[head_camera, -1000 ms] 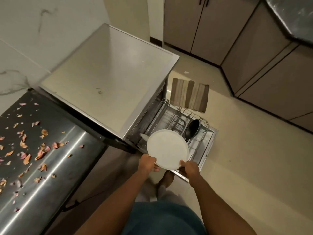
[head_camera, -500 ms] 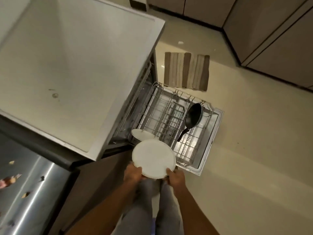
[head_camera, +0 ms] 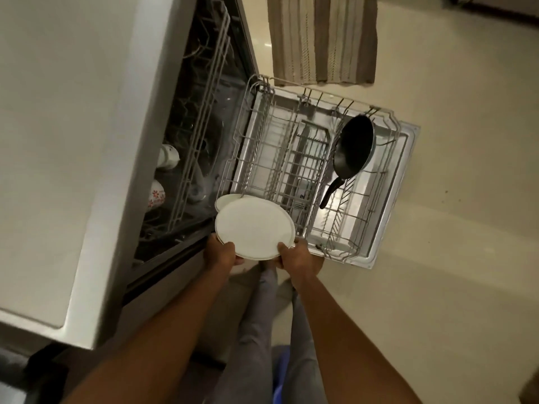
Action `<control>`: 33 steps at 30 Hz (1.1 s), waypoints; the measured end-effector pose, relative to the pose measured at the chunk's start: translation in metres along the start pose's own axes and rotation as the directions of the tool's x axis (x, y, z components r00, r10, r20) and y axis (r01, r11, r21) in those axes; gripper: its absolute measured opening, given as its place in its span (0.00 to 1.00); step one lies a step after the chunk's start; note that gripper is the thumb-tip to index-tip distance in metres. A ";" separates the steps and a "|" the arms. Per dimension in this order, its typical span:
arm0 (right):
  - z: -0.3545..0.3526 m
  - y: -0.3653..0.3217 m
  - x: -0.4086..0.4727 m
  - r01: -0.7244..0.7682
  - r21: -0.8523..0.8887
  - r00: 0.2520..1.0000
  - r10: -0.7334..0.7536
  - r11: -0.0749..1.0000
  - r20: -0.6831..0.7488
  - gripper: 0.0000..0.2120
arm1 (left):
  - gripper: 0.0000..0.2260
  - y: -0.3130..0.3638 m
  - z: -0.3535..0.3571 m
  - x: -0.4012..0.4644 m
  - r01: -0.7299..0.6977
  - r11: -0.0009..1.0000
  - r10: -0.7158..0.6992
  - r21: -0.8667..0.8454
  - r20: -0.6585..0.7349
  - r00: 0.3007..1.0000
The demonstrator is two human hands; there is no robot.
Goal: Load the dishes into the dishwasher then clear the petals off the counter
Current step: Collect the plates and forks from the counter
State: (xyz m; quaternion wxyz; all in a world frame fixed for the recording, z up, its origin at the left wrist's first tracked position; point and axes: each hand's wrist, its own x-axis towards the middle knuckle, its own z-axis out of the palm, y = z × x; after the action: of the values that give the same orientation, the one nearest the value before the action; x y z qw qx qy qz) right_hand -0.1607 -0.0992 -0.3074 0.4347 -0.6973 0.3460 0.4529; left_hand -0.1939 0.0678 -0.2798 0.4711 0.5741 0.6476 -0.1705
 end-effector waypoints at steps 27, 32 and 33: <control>0.044 -0.045 0.030 -0.101 0.210 0.995 0.098 0.972 0.024 0.08 | 0.16 0.036 0.008 0.046 -0.093 0.994 0.102 0.051 -0.248 0.963; 0.049 -0.040 0.029 -0.091 0.203 0.996 0.090 0.975 0.010 0.15 | 0.16 0.034 0.004 0.040 -0.110 0.992 0.122 0.063 -0.248 0.961; 0.047 -0.041 0.030 -0.090 0.199 0.996 0.089 0.976 0.014 0.15 | 0.16 0.035 0.005 0.041 -0.106 0.992 0.119 0.068 -0.241 0.963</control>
State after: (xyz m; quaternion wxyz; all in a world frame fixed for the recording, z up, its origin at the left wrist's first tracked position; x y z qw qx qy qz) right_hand -0.1304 -0.0427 -0.3331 0.4823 -0.6330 0.4195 0.4367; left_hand -0.1561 0.0983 -0.3043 0.3809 0.6391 0.6622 -0.0889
